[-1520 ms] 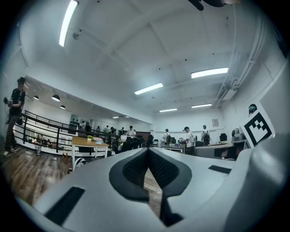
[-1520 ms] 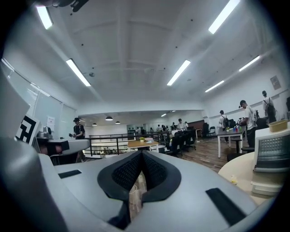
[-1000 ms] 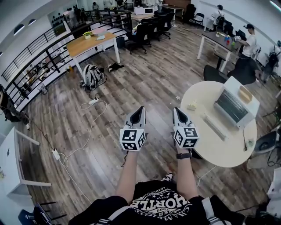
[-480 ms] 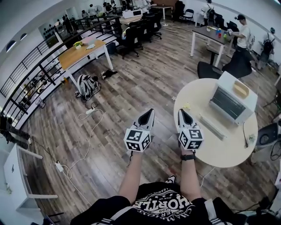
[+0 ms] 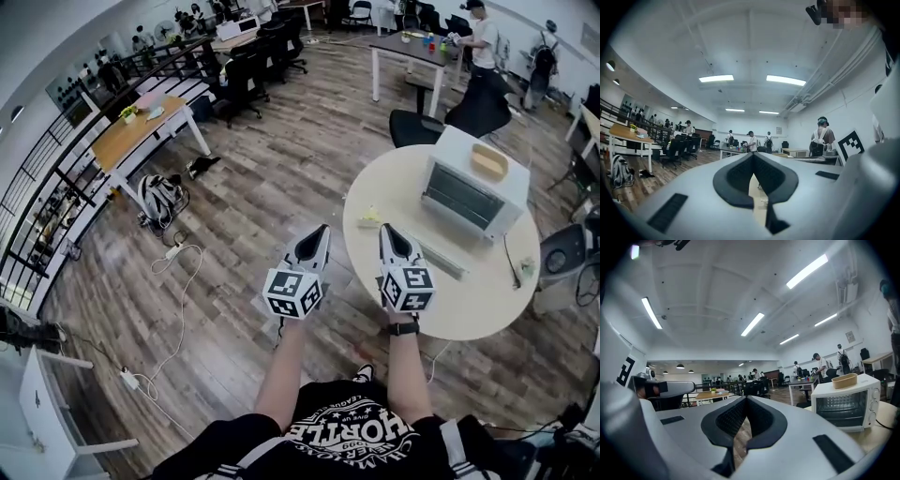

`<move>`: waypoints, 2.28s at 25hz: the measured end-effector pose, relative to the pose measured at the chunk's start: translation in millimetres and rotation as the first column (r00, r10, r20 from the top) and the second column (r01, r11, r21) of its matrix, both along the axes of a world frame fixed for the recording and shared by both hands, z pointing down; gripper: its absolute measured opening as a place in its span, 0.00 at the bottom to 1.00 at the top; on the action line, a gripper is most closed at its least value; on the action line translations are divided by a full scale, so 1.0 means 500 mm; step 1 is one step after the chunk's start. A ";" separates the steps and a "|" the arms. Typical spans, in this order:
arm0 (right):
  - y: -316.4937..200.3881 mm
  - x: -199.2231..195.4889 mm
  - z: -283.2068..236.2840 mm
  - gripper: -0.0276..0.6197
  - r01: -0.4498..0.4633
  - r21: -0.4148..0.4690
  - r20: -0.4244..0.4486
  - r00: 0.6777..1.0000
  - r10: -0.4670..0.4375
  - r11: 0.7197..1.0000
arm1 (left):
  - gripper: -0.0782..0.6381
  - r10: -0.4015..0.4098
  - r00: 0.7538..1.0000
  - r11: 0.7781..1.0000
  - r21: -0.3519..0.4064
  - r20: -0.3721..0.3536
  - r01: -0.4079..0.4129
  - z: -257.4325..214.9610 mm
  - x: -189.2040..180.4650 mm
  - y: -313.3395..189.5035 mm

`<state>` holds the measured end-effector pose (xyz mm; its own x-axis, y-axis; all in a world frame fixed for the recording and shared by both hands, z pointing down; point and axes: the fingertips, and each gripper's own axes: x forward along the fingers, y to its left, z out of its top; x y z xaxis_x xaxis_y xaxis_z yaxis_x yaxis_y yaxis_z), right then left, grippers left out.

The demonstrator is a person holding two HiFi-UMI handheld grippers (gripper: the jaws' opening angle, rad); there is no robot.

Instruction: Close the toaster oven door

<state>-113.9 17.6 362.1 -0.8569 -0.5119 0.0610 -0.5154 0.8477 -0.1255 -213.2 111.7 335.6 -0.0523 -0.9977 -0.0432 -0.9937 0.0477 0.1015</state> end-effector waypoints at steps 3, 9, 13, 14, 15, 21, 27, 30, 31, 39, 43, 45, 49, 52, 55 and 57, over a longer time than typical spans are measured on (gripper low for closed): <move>-0.036 0.038 0.015 0.07 -0.031 -0.001 -0.008 0.999 0.031 1.000 | 0.13 0.045 0.999 0.999 -0.012 0.009 -0.045 0.015 0.039 -0.051; -0.106 0.126 -0.001 0.07 -0.102 0.010 -0.003 0.995 0.103 0.995 | 0.13 0.141 0.989 0.990 -0.012 0.039 -0.141 0.004 0.134 -0.139; -0.138 0.181 -0.008 0.07 -0.143 0.015 0.001 0.990 0.143 0.990 | 0.13 0.189 0.981 0.982 -0.015 0.050 -0.188 0.003 0.190 -0.180; -0.143 0.191 -0.006 0.07 -0.149 0.016 0.000 0.989 0.149 0.989 | 0.13 0.196 0.979 0.981 -0.015 0.049 -0.195 0.005 0.199 -0.188; -0.146 0.200 -0.003 0.07 -0.153 0.015 -0.001 0.988 0.153 0.988 | 0.13 0.201 0.979 0.980 -0.015 0.047 -0.200 0.008 0.208 -0.195; -0.172 0.274 0.021 0.07 -0.198 0.000 -0.011 0.980 0.198 0.980 | 0.13 0.249 0.968 0.968 -0.032 0.031 -0.248 0.033 0.276 -0.238; -0.199 0.345 0.044 0.07 -0.269 -0.033 -0.014 0.963 0.269 0.963 | 0.13 0.313 0.949 0.949 -0.056 0.035 -0.311 0.046 0.335 -0.267; -0.198 0.354 0.057 0.07 -0.288 -0.039 -0.026 0.957 0.287 0.957 | 0.13 0.333 0.943 0.942 -0.061 0.028 -0.331 0.057 0.342 -0.279; -0.199 0.356 0.063 0.07 -0.294 -0.039 -0.033 0.956 0.293 0.955 | 0.13 0.340 0.940 0.939 -0.063 0.027 -0.338 0.063 0.345 -0.286; -0.261 0.391 0.094 0.07 -0.381 -0.039 -0.077 0.923 0.377 0.924 | 0.13 0.405 0.913 0.913 -0.074 0.052 -0.400 0.104 0.373 -0.377; -0.289 0.396 0.090 0.07 -0.418 -0.033 -0.097 0.905 0.414 0.908 | 0.13 0.422 0.906 0.906 -0.070 0.045 -0.418 0.099 0.362 -0.414; -0.304 0.401 0.086 0.07 -0.437 -0.032 -0.111 0.895 0.432 0.899 | 0.14 0.434 0.900 0.900 -0.068 0.029 -0.431 0.096 0.357 -0.431; -0.332 0.393 0.089 0.07 -0.463 -0.026 -0.137 0.880 0.456 0.886 | 0.14 0.459 0.888 0.887 -0.065 0.016 -0.457 0.102 0.340 -0.465; -0.353 0.371 0.098 0.07 -0.473 -0.017 -0.152 0.872 0.466 0.881 | 0.14 0.478 0.878 0.877 -0.064 0.011 -0.477 0.115 0.322 -0.489; -0.362 0.346 0.107 0.07 -0.486 -0.008 -0.161 0.863 0.478 0.874 | 0.14 0.502 0.865 0.863 -0.063 0.008 -0.500 0.128 0.304 -0.508; -0.359 0.332 0.120 0.07 -0.495 -0.008 -0.172 0.857 0.486 0.869 | 0.15 0.515 0.857 0.855 -0.066 -0.003 -0.514 0.143 0.292 -0.514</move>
